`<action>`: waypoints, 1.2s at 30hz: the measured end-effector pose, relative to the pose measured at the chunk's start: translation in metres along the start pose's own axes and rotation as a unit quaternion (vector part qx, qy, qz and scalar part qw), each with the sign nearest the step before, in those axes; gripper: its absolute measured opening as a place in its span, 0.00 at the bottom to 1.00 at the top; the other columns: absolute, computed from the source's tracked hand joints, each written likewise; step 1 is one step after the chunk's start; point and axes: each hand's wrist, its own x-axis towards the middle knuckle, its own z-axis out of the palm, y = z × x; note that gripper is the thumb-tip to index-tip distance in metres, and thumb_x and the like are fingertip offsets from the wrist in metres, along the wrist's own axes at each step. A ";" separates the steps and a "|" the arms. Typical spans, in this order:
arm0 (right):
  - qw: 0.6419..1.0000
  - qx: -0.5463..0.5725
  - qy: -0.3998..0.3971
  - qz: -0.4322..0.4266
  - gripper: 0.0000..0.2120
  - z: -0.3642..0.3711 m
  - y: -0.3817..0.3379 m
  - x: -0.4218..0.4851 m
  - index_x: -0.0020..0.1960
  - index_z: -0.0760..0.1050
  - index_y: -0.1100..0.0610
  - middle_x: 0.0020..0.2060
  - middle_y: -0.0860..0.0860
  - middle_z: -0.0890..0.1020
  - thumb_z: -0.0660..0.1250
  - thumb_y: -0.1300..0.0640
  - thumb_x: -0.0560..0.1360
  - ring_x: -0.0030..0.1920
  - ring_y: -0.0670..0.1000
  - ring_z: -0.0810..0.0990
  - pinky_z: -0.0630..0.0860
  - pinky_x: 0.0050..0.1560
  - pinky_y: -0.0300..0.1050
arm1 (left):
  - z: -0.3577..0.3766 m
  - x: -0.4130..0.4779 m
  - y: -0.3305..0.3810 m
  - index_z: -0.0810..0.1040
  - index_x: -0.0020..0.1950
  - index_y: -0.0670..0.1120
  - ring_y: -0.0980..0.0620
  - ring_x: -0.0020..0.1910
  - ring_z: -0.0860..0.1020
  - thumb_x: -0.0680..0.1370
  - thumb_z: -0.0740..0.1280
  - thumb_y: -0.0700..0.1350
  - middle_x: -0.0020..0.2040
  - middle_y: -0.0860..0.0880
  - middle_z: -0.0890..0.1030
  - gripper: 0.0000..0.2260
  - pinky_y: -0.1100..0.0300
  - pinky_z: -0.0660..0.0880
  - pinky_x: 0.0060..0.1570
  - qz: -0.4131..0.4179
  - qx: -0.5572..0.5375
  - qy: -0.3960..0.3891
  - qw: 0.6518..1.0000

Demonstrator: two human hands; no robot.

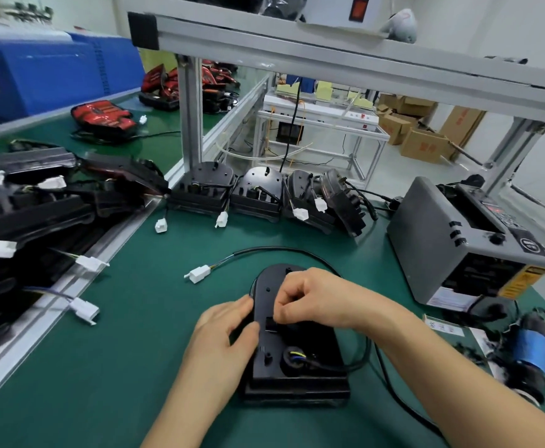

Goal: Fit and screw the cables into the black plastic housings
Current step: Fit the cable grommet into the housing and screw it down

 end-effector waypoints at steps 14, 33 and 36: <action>0.999 -0.019 0.018 0.019 0.08 0.004 0.003 0.005 0.31 0.77 0.49 0.40 0.56 0.82 0.70 0.57 0.68 0.35 0.49 0.74 0.77 0.44 0.54 | 0.001 0.000 -0.003 0.74 0.67 0.56 0.66 0.66 0.62 0.77 0.64 0.43 0.63 0.66 0.72 0.19 0.67 0.59 0.67 -0.004 -0.008 0.008 1.000; 0.997 -0.068 0.029 0.027 0.05 0.007 0.002 0.008 0.34 0.78 0.54 0.38 0.51 0.81 0.70 0.56 0.68 0.34 0.47 0.74 0.77 0.43 0.51 | 0.012 -0.001 0.020 0.80 0.59 0.54 0.56 0.60 0.69 0.72 0.70 0.52 0.41 0.71 0.61 0.16 0.59 0.64 0.61 -0.044 0.086 0.121 0.988; 0.996 -0.075 0.031 0.030 0.05 0.008 0.001 0.006 0.34 0.77 0.52 0.36 0.48 0.79 0.70 0.56 0.68 0.35 0.46 0.75 0.76 0.44 0.50 | 0.012 -0.001 0.023 0.80 0.59 0.55 0.55 0.56 0.68 0.72 0.71 0.52 0.41 0.70 0.60 0.16 0.61 0.60 0.58 -0.062 0.091 0.125 0.986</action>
